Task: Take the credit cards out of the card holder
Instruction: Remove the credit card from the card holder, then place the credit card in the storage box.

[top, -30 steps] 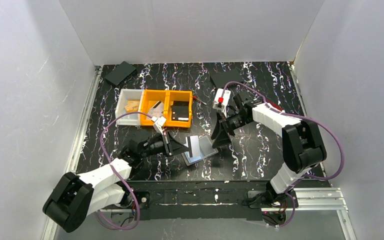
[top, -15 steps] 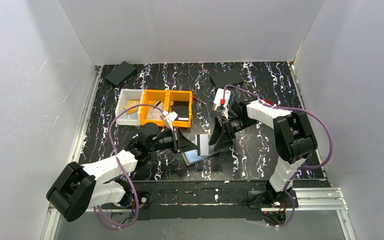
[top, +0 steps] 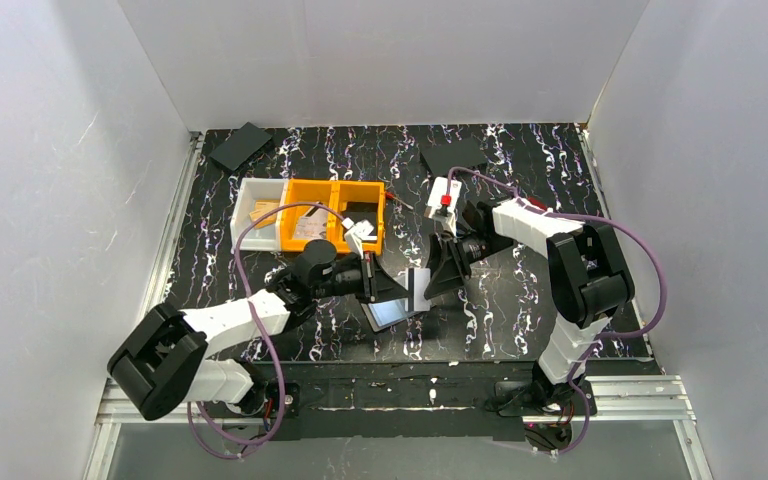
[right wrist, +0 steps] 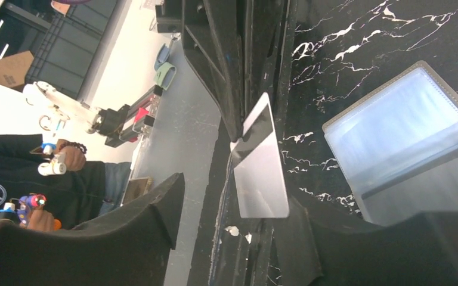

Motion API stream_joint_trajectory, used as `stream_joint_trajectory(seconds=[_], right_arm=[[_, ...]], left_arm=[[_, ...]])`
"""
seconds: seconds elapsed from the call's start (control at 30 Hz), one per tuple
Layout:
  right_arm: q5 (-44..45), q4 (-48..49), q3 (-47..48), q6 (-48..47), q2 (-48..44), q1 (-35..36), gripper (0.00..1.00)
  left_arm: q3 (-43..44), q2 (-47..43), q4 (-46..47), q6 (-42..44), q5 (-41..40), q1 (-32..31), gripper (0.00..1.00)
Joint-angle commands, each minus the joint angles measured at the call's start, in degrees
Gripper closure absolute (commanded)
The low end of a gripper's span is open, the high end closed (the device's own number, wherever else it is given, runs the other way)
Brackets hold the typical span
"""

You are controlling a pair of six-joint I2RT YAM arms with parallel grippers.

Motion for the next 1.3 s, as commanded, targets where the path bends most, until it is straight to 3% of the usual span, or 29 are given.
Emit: stream_joint_trajectory(seconds=[0.0,0.13,0.2,0.43,0.53,0.63,0.73,0.8,1.0,1.1,1.17,1.27], right_arm=[[-2.06,-1.17,2.27,0.37,-0.48,0.31,0.47],[-1.67,-0.18,2.36,1.58,-0.93,0.31,0.84],[-1.33,0.11,2.44,1.84,-1.15,0.31,0.96],[3.41,-3.88,5.60,-3.08,-2.95,0.31,0.99],[7.24,-6.93,9.02,-5.96,-3.50,0.31,0.99],[14.89,-3.11,12.39,-0.76,-5.18,0.31,0.99],[28.92,11.24,12.09,11.82,-11.34,1.28,0.99],[37.21,18.23,11.01,14.23,-16.11,3.50,0.99],[51.87,31.18,3.27,3.76,-30.29,12.21,0.99],[50.87,24.98,4.02,-8.83,-32.70,13.01,0.99],[48.15,24.04,4.40,-8.26,-33.66,13.05,0.99],[46.12,23.69,3.51,-9.01,-34.29,13.06,0.99]], left_arm=[[2.14,0.48,0.62,1.00,-1.06,-0.62,1.00],[1.20,-0.10,0.68,0.59,-2.91,-0.64,1.00],[0.41,-0.96,0.63,0.01,-4.26,-0.61,0.98],[-6.96,-12.55,0.47,-4.59,-12.38,0.39,0.37],[-11.56,-21.29,0.22,-9.59,-17.33,1.47,0.03],[-15.33,-29.42,-0.84,-15.01,-19.98,2.68,0.02],[-16.73,-34.04,-2.49,-19.82,-19.47,3.96,0.02],[-16.78,-34.37,-2.89,-23.69,-18.47,4.26,0.02],[-12.50,-26.78,-2.90,-34.10,-13.53,4.37,0.02],[-4.93,-19.54,-2.89,-41.85,-11.98,4.30,0.02],[-1.47,-14.86,-2.89,-46.31,-13.28,3.64,0.02],[2.63,-7.23,-2.90,-53.92,-15.00,1.40,0.14]])
